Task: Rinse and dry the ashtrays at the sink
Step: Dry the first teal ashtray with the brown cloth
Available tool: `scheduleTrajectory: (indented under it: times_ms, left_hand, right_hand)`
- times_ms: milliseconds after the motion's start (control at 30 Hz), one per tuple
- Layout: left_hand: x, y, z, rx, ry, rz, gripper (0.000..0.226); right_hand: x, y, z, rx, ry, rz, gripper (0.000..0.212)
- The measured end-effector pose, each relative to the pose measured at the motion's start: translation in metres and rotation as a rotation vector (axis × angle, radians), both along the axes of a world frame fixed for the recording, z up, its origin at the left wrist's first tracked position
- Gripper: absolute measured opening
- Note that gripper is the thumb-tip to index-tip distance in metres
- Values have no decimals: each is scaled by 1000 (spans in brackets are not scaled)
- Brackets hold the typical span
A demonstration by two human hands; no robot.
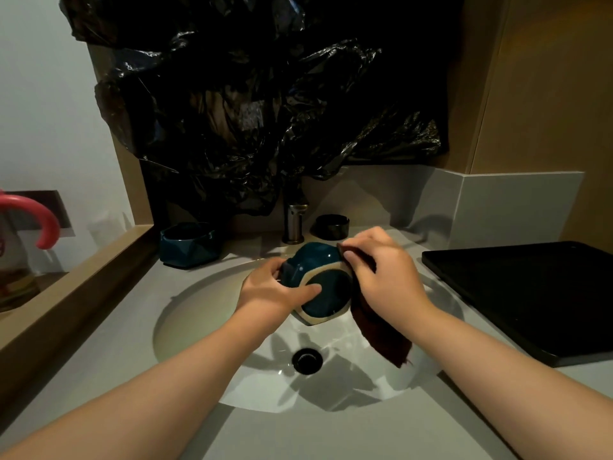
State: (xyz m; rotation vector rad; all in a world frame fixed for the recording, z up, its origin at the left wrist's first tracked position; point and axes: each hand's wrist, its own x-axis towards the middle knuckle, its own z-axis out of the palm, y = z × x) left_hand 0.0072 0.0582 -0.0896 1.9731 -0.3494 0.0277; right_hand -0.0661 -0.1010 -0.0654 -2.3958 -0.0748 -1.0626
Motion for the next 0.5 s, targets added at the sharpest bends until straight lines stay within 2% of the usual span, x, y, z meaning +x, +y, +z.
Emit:
scheduleTrajectory:
  times_ms: [100,133,233,300,367,467,500]
  left_hand:
    - [-7,-2,0,76,-115,-39,48]
    - [-10,-1,1,83,-148,-46,50]
    - [-13,1,2,117,-243,-50,55]
    - [-13,2,3,150,-263,-63,57]
    - [-13,2,2,180,-279,-81,58]
    - [-15,2,0,180,-321,-76,59]
    - [-16,2,1,165,-330,-72,59]
  right_hand:
    - [-2,6,1,-182,-83,29,19]
    - [-1,4,1,-147,-72,22,19]
    - [4,-6,2,166,90,-31,20]
    - [6,-8,1,185,154,-70,21]
    - [1,-1,2,89,100,-20,19]
    - [-5,8,4,-176,-34,35,20]
    - [-3,6,4,-160,-48,39,20]
